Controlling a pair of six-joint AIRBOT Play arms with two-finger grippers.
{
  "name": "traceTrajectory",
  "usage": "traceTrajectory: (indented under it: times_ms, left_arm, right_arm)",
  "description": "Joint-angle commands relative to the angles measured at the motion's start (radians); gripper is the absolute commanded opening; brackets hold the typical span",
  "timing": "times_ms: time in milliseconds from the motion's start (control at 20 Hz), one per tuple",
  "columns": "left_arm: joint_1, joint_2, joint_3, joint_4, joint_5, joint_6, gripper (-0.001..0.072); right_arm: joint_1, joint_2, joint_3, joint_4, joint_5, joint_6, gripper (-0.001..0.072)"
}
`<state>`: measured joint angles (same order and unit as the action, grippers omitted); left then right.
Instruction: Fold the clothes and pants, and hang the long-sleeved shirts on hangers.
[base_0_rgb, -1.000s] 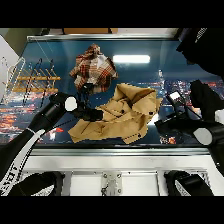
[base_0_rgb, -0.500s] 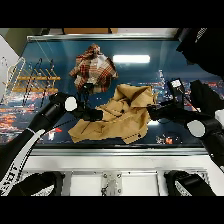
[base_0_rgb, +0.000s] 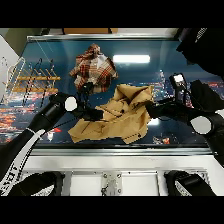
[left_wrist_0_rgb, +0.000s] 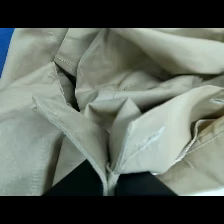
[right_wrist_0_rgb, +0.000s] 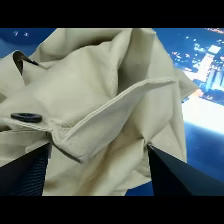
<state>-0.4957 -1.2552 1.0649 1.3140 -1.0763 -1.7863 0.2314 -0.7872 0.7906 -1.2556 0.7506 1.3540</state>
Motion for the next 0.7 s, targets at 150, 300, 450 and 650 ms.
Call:
traceTrajectory:
  times_ms: [150, 300, 450, 650]
  left_arm:
    - [0.001, -0.001, 0.000, 0.001, 0.004, 0.002, 0.0015]
    - [0.001, -0.001, 0.000, 0.001, 0.003, 0.002, 0.0015]
    - [0.001, -0.001, 0.000, 0.001, 0.003, 0.002, 0.0015]
    - [0.001, -0.001, 0.000, 0.002, 0.003, 0.002, 0.0015]
  right_arm:
    - [0.001, -0.020, 0.003, 0.122, 0.016, -0.051, 0.0659]
    - [-0.004, -0.035, 0.005, 0.116, 0.010, -0.057, 0.0659]
    - [-0.003, -0.065, 0.011, 0.102, -0.042, -0.057, 0.0658]
    - [-0.003, -0.166, 0.033, -0.008, -0.076, -0.056, 0.0459]
